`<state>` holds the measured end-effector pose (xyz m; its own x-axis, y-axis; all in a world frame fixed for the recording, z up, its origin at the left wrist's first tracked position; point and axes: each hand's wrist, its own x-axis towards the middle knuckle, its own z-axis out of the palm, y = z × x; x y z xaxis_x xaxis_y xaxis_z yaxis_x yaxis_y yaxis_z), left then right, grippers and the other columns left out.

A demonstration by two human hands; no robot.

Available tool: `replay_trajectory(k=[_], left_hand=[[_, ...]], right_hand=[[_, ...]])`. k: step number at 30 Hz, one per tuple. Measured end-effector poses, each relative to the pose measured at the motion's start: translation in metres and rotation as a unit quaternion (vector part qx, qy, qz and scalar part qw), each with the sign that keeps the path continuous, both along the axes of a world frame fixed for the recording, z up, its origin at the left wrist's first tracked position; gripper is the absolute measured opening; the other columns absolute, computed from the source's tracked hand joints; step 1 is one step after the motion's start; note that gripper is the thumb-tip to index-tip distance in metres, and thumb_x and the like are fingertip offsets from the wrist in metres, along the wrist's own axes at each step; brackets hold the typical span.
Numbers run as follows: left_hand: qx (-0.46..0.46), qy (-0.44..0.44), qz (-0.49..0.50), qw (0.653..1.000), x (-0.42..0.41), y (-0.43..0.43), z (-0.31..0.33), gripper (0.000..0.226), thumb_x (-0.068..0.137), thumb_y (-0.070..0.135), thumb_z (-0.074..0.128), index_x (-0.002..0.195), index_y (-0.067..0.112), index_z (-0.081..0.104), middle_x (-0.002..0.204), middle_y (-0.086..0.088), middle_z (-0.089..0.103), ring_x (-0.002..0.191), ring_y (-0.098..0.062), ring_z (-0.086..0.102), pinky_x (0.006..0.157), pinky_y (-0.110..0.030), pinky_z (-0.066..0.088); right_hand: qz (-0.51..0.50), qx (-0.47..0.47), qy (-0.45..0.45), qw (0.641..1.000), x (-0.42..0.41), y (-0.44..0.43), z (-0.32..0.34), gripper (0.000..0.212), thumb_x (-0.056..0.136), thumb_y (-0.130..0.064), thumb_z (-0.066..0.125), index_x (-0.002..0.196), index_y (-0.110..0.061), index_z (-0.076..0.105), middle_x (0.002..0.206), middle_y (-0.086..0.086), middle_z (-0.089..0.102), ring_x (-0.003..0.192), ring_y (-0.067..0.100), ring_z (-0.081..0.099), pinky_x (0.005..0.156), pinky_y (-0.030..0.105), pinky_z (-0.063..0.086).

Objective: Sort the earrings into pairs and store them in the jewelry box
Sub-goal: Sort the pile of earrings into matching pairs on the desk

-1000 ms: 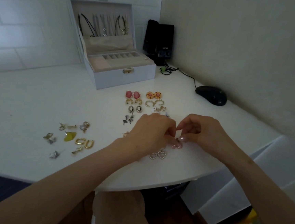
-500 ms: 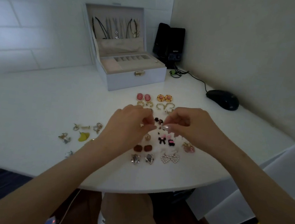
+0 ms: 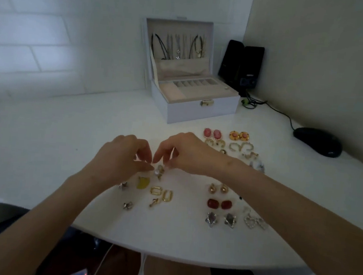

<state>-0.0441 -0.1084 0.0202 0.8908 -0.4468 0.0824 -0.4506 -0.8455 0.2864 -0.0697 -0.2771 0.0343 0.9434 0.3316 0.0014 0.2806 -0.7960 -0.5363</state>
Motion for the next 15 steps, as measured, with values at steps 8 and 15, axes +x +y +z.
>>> replay_trajectory(k=[8, 15], left_hand=[[-0.013, -0.015, -0.014, 1.0, 0.006, -0.011, -0.015, 0.027, 0.071, 0.046, 0.071, 0.087, 0.024, 0.07, 0.09, 0.006, 0.041, 0.09, -0.012, 0.034, 0.076, -0.026, 0.029], [0.018, -0.024, -0.024, 0.999, 0.016, -0.012, -0.015, 0.024, 0.081, 0.042, 0.064, 0.094, 0.022, 0.064, 0.099, 0.003, 0.044, 0.101, -0.017, 0.041, 0.078, -0.025, 0.029]], right_hand=[[0.005, -0.028, 0.015, 0.999, 0.018, 0.005, -0.01, 0.016, 0.073, -0.014, 0.076, 0.088, -0.015, 0.072, 0.074, -0.011, 0.058, 0.064, -0.003, 0.05, 0.055, 0.0, 0.037], [-0.007, -0.038, 0.034, 0.999, 0.02, 0.001, -0.008, 0.014, 0.074, -0.019, 0.077, 0.082, -0.011, 0.069, 0.067, -0.013, 0.055, 0.063, 0.0, 0.051, 0.054, 0.008, 0.036]])
